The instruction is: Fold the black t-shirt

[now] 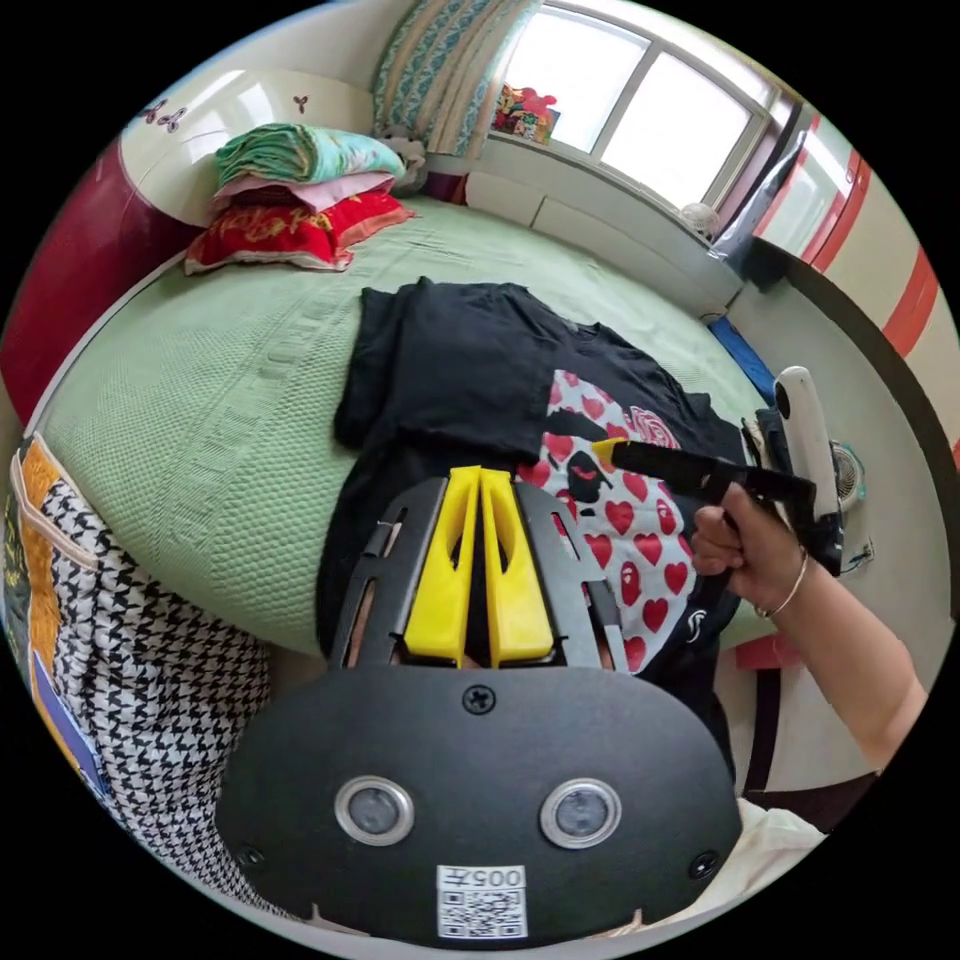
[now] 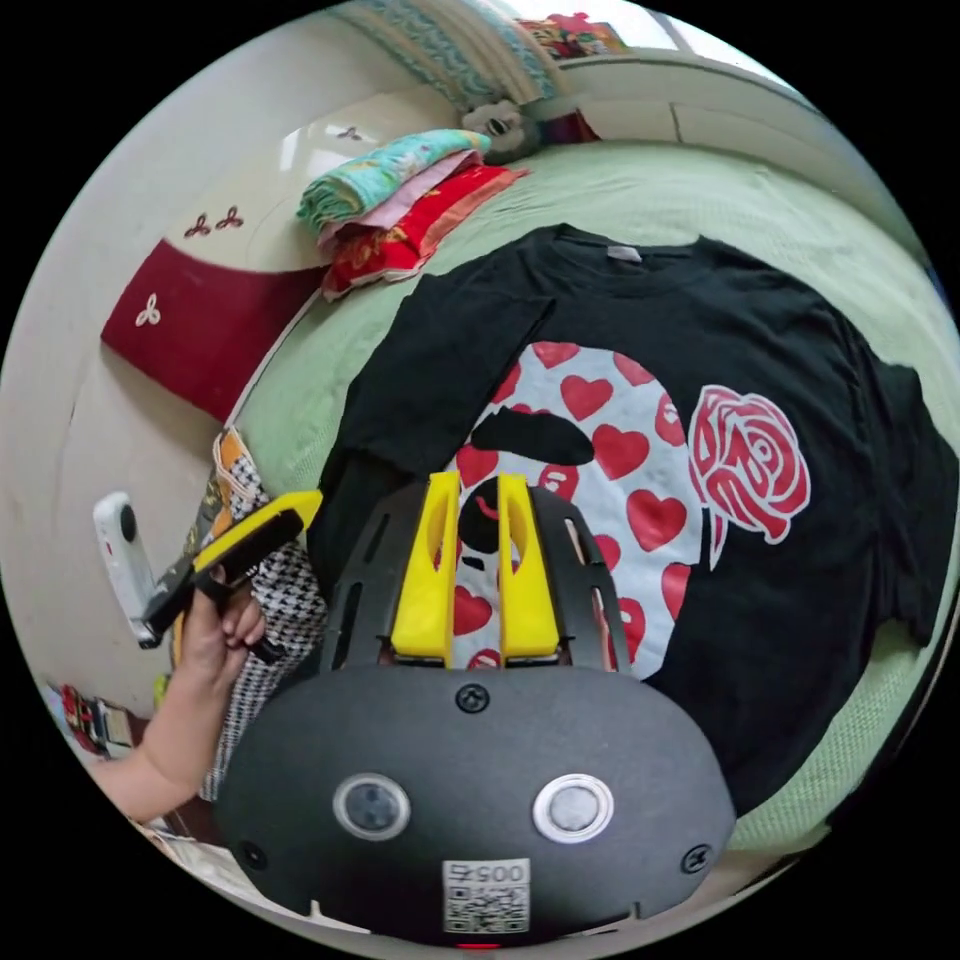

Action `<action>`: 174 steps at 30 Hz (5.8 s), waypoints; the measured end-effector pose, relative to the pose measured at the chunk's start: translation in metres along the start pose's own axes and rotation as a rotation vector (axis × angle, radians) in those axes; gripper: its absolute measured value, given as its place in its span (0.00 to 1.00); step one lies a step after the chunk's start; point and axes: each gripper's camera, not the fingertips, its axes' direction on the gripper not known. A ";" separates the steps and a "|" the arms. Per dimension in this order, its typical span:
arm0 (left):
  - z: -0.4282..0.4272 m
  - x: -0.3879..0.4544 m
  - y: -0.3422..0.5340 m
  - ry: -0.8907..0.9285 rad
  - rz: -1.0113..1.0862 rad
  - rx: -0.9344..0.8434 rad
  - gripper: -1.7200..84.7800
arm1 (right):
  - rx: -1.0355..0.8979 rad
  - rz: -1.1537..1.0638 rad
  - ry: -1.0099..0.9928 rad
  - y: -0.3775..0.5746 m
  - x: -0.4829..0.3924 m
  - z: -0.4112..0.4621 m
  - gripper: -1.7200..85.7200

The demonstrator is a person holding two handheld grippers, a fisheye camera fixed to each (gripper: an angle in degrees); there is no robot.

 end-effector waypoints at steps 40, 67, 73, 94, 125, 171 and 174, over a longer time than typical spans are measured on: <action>0.221 0.336 -0.046 0.210 0.356 -0.196 0.01 | -0.001 0.675 0.540 0.024 0.320 -0.188 0.13; 0.229 0.297 -0.071 0.126 0.201 -0.154 0.01 | 0.034 0.096 0.357 -0.074 0.119 -0.198 0.11; 0.231 0.295 -0.076 0.136 0.217 -0.162 0.01 | -0.121 0.278 0.365 -0.007 0.197 -0.139 0.12; 0.236 0.281 -0.087 0.166 0.211 -0.198 0.01 | -0.107 0.321 0.315 0.015 0.210 -0.113 0.08; 0.194 0.251 -0.100 0.219 0.236 -0.189 0.01 | 0.051 0.308 0.527 -0.050 0.165 -0.049 0.01; -0.061 0.034 0.029 -0.092 -0.024 -0.023 0.19 | 0.173 0.168 0.252 0.309 0.032 -0.147 0.13; -0.046 0.024 0.038 -0.085 -0.019 -0.106 0.19 | 0.154 0.171 0.297 0.320 0.025 -0.135 0.13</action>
